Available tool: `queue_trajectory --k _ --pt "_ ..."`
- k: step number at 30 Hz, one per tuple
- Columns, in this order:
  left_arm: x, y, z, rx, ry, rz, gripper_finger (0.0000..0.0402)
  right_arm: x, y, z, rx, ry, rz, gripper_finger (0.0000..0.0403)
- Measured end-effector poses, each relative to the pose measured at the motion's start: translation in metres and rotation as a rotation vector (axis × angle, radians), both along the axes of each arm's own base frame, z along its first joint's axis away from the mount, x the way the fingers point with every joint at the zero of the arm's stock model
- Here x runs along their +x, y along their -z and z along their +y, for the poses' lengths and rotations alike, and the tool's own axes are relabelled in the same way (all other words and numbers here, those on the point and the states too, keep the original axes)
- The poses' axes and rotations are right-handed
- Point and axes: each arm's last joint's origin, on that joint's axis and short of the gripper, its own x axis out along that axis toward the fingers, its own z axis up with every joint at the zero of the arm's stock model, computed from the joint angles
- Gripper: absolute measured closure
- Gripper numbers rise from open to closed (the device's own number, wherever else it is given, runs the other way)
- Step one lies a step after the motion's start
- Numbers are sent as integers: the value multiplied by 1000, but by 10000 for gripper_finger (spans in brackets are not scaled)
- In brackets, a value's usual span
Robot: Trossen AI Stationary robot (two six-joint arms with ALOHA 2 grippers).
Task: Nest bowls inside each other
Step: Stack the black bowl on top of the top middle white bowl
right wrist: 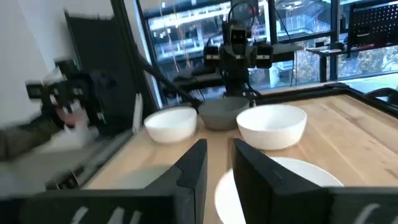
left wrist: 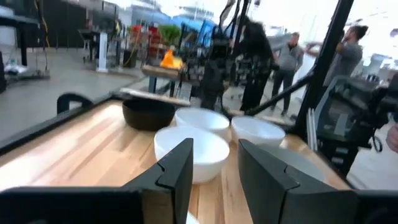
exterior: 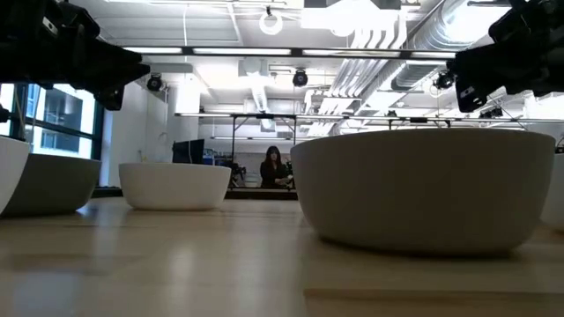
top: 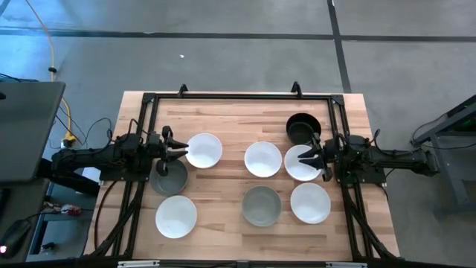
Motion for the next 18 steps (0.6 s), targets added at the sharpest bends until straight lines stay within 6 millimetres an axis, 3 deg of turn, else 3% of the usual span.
queue_trajectory --k 7,18 --pt "-3 -19 -3 110 88 -182 289 -3 -18 0 33 -9 -178 339" --pt "-2 -16 -3 82 97 -161 289 -11 -38 0 -36 25 -411 339"
